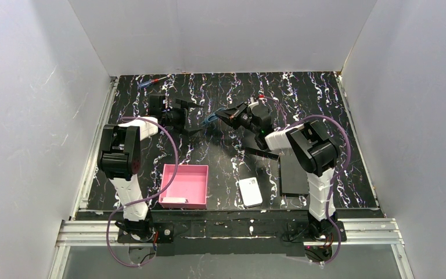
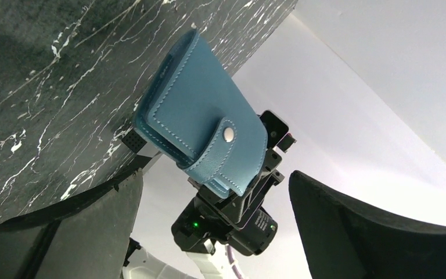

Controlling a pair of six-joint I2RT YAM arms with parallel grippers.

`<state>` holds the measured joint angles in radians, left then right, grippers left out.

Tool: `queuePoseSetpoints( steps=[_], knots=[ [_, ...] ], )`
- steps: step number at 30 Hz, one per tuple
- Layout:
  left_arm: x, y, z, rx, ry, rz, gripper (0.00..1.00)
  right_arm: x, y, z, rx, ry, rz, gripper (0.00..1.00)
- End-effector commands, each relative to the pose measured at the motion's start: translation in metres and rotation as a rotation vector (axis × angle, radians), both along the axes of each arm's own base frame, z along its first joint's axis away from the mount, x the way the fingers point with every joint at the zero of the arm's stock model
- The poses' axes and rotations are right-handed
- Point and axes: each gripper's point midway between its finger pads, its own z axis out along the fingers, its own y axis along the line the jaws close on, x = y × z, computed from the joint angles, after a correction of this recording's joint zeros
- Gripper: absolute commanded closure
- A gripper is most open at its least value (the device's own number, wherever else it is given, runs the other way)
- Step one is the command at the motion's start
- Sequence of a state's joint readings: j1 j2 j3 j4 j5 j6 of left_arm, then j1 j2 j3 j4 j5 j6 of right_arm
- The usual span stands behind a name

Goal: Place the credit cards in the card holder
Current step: Pick up the card holder from the center of the board.

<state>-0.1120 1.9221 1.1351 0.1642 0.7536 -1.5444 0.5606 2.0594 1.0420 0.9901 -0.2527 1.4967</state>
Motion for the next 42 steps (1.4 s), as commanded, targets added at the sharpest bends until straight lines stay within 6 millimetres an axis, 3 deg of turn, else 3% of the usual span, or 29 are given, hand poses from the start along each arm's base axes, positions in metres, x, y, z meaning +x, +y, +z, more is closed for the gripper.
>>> queuePoseSetpoints(
  steps=[1,6,8,9,12,14,16,18,19,22,26,27,31,35,37,42],
  knots=[
    [-0.013,-0.002,0.023,-0.046,-0.032,-0.061,0.06,0.004,0.004,0.079,0.1,-0.195,0.001,0.99],
    [-0.007,-0.005,0.017,-0.066,0.007,-0.054,0.11,-0.007,0.017,0.098,0.162,-0.217,0.029,0.99],
    [0.001,-0.006,0.023,-0.065,-0.024,-0.052,0.21,-0.016,0.02,0.099,0.193,-0.21,0.036,0.99],
    [0.003,-0.004,0.025,-0.059,-0.046,-0.042,0.31,-0.026,0.02,0.098,0.197,-0.206,0.027,0.99],
    [0.003,0.0,0.028,-0.032,-0.085,-0.018,0.49,-0.042,0.011,0.097,0.181,-0.21,-0.003,0.99],
    [0.004,0.001,0.04,-0.013,-0.169,-0.039,0.59,-0.058,0.003,0.09,0.115,-0.221,-0.004,0.99],
    [0.005,0.002,0.056,0.013,-0.294,-0.097,0.65,-0.078,-0.003,0.074,-0.024,-0.238,0.05,0.87],
    [0.0,0.001,0.071,0.046,-0.428,-0.176,0.69,-0.094,-0.016,0.052,-0.232,-0.277,0.092,0.65],
    [-0.003,0.001,0.074,0.055,-0.467,-0.204,0.72,-0.1,-0.022,0.033,-0.327,-0.242,0.119,0.61],
    [-0.018,-0.003,0.088,0.07,-0.569,-0.268,0.82,-0.116,-0.047,0.008,-0.599,-0.29,0.211,0.51],
    [-0.035,-0.005,0.11,0.12,-0.736,-0.339,0.92,-0.122,-0.084,-0.007,-0.832,-0.286,0.329,0.4],
    [-0.037,-0.004,0.11,0.134,-0.753,-0.341,1.0,-0.121,-0.087,-0.006,-0.838,-0.298,0.351,0.37],
    [-0.045,-0.016,0.123,0.102,-0.856,-0.406,1.0,-0.114,-0.085,0.002,-0.821,-0.351,0.452,0.35],
    [-0.068,-0.033,0.136,0.055,-0.993,-0.518,1.0,-0.107,-0.077,0.028,-0.714,-0.404,0.513,0.24],
    [-0.081,-0.042,0.14,0.023,-1.028,-0.578,1.0,-0.111,-0.075,0.035,-0.703,-0.448,0.574,0.19],
    [-0.108,-0.063,0.153,-0.052,-1.094,-0.694,1.0,-0.133,-0.072,0.051,-0.642,-0.615,0.679,0.2]
  ],
)
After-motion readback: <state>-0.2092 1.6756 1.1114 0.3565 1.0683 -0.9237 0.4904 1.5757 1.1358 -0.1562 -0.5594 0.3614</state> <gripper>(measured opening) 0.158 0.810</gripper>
